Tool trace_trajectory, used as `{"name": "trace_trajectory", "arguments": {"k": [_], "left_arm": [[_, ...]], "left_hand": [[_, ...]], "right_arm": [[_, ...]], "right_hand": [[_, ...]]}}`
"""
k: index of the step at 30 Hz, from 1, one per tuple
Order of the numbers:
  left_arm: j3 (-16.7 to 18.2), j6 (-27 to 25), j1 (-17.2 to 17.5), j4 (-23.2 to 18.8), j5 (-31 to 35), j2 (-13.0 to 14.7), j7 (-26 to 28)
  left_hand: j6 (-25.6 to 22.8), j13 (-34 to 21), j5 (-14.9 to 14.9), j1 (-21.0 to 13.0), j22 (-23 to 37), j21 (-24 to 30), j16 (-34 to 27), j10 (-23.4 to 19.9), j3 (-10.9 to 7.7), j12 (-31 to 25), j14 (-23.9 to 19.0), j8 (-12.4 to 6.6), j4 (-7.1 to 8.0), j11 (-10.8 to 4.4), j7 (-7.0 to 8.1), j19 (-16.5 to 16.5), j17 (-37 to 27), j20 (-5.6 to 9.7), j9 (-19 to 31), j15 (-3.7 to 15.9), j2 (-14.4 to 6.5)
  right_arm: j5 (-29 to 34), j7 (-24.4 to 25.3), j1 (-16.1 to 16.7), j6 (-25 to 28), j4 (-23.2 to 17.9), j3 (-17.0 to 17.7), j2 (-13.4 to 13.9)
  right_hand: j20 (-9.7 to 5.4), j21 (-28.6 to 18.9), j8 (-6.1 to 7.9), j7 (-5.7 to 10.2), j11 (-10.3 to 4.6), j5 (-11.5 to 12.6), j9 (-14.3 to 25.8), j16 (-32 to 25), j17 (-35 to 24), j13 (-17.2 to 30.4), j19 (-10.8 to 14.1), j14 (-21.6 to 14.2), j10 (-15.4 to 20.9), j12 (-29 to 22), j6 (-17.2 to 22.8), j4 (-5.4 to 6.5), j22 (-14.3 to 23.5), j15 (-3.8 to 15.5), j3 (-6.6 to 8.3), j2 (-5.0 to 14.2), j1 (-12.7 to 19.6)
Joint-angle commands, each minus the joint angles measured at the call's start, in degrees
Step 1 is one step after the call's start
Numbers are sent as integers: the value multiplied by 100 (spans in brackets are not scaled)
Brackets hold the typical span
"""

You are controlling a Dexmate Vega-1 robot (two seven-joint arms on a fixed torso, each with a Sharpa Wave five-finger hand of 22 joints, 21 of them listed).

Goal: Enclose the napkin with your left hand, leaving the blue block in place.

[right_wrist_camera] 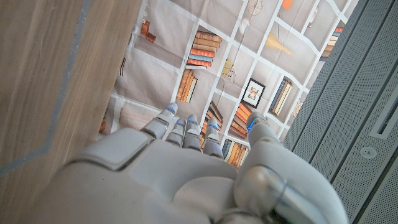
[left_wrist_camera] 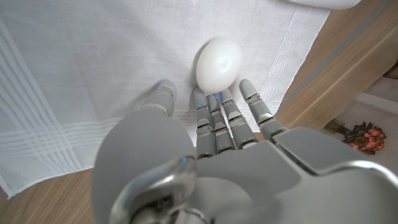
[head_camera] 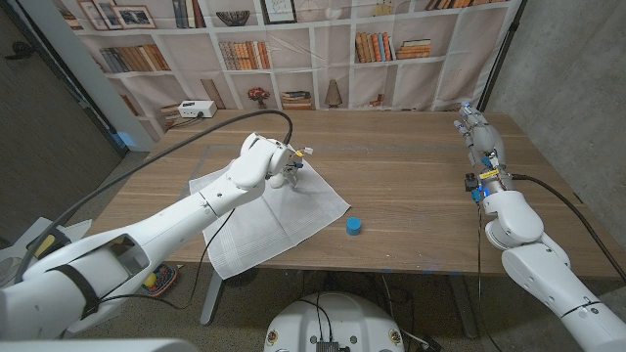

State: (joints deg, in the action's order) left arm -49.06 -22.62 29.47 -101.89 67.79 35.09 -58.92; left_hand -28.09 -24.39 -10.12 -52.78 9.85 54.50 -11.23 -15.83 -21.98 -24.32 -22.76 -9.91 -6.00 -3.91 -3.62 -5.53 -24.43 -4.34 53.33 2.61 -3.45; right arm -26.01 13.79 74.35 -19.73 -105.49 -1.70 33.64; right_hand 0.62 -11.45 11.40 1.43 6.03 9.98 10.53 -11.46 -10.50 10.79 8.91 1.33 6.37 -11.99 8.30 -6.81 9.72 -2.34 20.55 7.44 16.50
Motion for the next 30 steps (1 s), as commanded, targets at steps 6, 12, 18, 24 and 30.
{"name": "trace_trajectory", "arguments": {"k": [6,12,18,24,30], "left_arm": [[262,-160,418,-343,627,45,582],[684,-233,835,-639,385,141,1564],[984,-94,1113,-883,43,249,2318],[1051,-127,1205,-1055,70,278,2458],[1152,-147,1266,-1127,-62,257,2510]], "left_hand": [[1403,82,-5,332,26,-287,91,424,100,64,734,6,133,122,746,381,118,-122,-4029,-168,-192],[1463,103,-14,360,27,-316,61,453,62,64,738,-22,146,156,886,367,163,-151,-4049,-185,-291],[1430,132,-10,406,26,-346,30,364,78,23,674,-70,121,106,1076,341,234,-135,-4072,-139,-250],[1433,154,2,494,25,-391,36,386,125,29,705,-82,130,87,1084,379,283,-137,-4089,-119,-192],[1339,177,5,583,26,-424,10,337,157,7,662,-123,151,91,1043,375,327,-150,-4106,-109,-175]], "right_arm": [[5,5,-36,-6,11,-30,-18],[2,5,-56,23,7,-33,-8],[-11,0,-67,55,-7,-30,5],[-1,29,-51,64,-35,-6,8],[-21,4,-53,65,-25,-4,14]], "right_hand": [[-9,-5,-31,12,20,26,17,0,-22,28,47,-46,42,13,30,-9,24,-2,-12,-5,23],[-8,-2,-30,12,14,26,17,2,-21,28,43,-48,43,15,36,-10,24,-3,-14,-4,25],[-3,0,-30,14,7,26,17,4,-21,28,44,-51,50,14,39,-11,24,-3,-17,-4,24],[-4,-1,-31,13,8,26,17,5,-22,28,49,-54,47,18,40,-11,24,-2,-20,-3,24],[-1,-1,-31,13,8,26,17,6,-22,28,51,-56,52,18,42,-12,24,-4,-22,-2,24]]}}
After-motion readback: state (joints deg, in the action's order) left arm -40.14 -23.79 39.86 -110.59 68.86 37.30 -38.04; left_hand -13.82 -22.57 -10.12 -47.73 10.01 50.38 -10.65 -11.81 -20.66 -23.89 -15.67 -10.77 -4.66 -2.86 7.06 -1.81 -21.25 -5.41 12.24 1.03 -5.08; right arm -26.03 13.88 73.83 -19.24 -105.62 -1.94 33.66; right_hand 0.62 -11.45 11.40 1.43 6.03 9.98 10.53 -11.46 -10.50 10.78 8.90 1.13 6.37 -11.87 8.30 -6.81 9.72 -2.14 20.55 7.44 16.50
